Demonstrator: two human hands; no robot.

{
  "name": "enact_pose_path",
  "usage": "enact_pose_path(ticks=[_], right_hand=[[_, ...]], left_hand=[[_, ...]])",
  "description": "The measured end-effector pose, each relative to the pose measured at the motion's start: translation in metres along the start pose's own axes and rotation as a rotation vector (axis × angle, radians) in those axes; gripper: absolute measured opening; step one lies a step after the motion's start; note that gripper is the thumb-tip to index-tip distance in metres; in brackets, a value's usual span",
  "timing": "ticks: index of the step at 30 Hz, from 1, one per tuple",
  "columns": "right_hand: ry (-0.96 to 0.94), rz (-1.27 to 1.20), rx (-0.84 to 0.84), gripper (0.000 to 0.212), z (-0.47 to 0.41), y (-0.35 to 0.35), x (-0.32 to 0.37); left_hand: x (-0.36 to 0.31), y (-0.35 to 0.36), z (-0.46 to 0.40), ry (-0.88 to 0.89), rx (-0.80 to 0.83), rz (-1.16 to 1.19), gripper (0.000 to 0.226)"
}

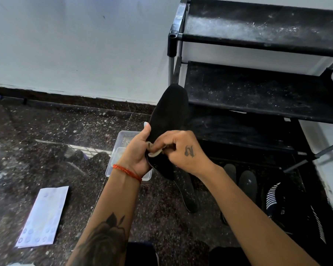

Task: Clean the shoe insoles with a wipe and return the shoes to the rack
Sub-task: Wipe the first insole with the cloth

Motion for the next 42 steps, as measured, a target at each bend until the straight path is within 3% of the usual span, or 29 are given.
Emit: enact_pose_path(ticks=[3,5,7,9,14,19,21,25,27,31,35,40,42], right_hand=[[0.091,0.150,0.033,0.014,-0.001,-0.010,-0.014],[0.091,0.223,-0.123,0.003,-0.001,-0.023,-0.017],[0.071,0.176,-0.324,0.016,-0.001,-0.034,-0.015],[0.081,0.062,-0.391,0.033,-0.001,-0.033,-0.011],[-0.015,0.087,-0.122,0.029,-0.001,0.002,-0.002],[0.124,0.265,0.068,0.020,-0.002,-0.006,-0.016],[0.186,0.320,-0.049,0.015,-0.002,-0.019,-0.024],[0.117,0.087,-0.461,0.021,-0.002,-0.035,-0.016],[0.082,0.102,-0.441,0.027,-0.003,-0.026,-0.013],[0.034,0.185,-0.207,0.032,-0.004,-0.004,-0.012],[0.182,0.173,-0.013,0.014,-0.003,-0.009,-0.018],[0.290,-0.022,-0.270,0.027,-0.002,-0.031,-0.021],[0.229,-0.101,-0.249,0.024,-0.003,-0.020,-0.012]], left_hand=[[0.001,0.000,-0.001,0.010,-0.016,-0.029,0.059],[0.000,-0.002,-0.002,0.008,-0.020,-0.023,0.056],[-0.001,0.000,-0.001,-0.005,-0.004,-0.013,0.056],[0.000,0.002,0.001,-0.012,0.000,-0.022,0.056],[-0.001,-0.002,0.000,0.002,-0.027,-0.037,0.057],[-0.001,-0.003,0.000,-0.011,-0.018,-0.059,0.056],[-0.001,-0.003,0.000,-0.015,-0.011,-0.058,0.058],[-0.002,-0.004,0.001,-0.019,-0.007,-0.051,0.056],[-0.002,0.001,0.003,-0.025,-0.002,-0.031,0.055],[-0.002,0.002,0.004,-0.007,-0.019,-0.020,0.052],[-0.003,-0.001,0.001,0.001,-0.010,-0.012,0.055],[-0.003,-0.002,0.001,-0.001,0.000,-0.014,0.056],[-0.002,0.002,0.002,-0.020,0.015,-0.001,0.058]])
Point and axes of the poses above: each hand's wrist, its own z-axis away from the middle knuckle, its own y-axis out of the palm, x = y × z, the point moved 5 cm from there along -z, towards the middle knuckle, and after that the axes turned 11 degrees about y, right-handed, at the moved point
